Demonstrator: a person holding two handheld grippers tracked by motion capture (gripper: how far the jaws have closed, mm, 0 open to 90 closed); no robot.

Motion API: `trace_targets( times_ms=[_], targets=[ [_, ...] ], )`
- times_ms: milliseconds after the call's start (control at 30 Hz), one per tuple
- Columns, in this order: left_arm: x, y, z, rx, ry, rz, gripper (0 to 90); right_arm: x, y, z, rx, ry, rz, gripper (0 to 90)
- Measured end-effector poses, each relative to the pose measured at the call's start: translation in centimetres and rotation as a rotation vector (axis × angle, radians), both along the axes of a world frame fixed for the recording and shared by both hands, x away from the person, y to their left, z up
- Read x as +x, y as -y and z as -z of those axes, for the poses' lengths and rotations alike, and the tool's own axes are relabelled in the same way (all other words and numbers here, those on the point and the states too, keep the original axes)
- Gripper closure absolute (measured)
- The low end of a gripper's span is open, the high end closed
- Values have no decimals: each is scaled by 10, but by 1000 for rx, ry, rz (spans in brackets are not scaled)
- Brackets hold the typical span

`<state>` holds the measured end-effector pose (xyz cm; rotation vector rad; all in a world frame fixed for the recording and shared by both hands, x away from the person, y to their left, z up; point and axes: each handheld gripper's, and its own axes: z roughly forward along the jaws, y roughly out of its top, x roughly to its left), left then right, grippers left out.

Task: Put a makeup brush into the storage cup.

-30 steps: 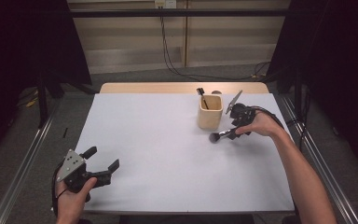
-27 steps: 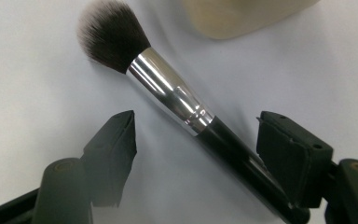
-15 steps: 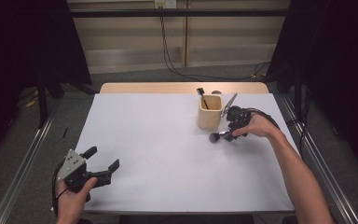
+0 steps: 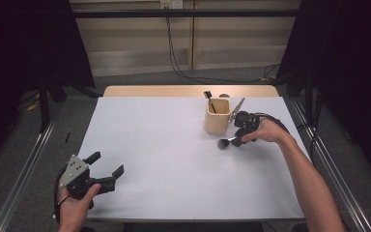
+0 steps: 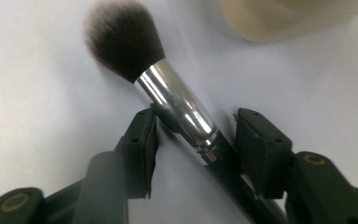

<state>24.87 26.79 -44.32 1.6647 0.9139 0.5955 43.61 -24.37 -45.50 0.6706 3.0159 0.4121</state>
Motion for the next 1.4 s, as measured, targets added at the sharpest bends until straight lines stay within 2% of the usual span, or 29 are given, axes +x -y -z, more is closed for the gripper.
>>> trace_targets(
  times_ms=[100, 333, 467, 733, 1167, 1333, 1400],
  targets=[
    [0, 0, 0, 0, 1, 0, 35, -1, 0, -1, -10, 2, -29, 571],
    [0, 0, 0, 5, 0, 2, 35, -4, -2, -2, -16, -7, -50, 680],
    [0, 0, 0, 4, 0, 0, 35, -5, -2, -2, -13, -8, -56, 711],
    [0, -1, 0, 6, -1, 2, 35, -6, -4, -2, -27, -15, -56, 722],
    [1, -1, 0, 6, -2, 3, 35, -9, 0, -5, -8, -24, -21, 724],
    [1, -1, 0, 5, -2, 1, 35, -11, 3, -13, 37, -15, -13, 724],
    [1, -1, 0, 5, -2, -2, 35, -13, 4, -15, 33, -11, -7, 724]
  ],
)
